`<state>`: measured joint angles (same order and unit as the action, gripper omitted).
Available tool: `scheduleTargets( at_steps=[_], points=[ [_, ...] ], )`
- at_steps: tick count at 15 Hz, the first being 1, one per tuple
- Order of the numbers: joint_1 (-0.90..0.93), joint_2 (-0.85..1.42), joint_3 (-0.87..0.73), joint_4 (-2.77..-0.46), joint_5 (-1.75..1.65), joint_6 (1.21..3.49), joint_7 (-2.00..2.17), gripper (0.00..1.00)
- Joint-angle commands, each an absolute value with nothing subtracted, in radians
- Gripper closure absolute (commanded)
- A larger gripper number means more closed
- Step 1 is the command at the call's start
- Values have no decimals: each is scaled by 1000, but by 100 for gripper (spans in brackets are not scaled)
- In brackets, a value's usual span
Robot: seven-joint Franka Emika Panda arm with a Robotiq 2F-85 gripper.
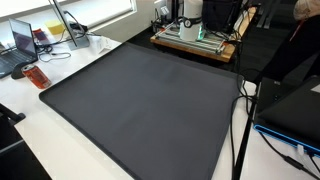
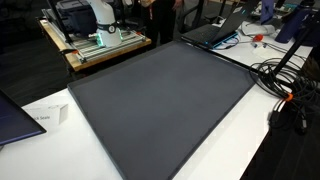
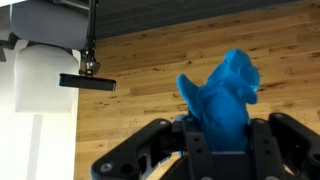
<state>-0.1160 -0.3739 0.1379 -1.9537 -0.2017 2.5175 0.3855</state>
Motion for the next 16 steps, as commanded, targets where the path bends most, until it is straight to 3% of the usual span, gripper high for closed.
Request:
scheduleTargets(
  at_steps=[1,16],
  points=[
    [-133,-337,159,-1810,-249,2473,397,99],
    [-127,-150,143,-1358,-366,2559,410,99]
  ],
)
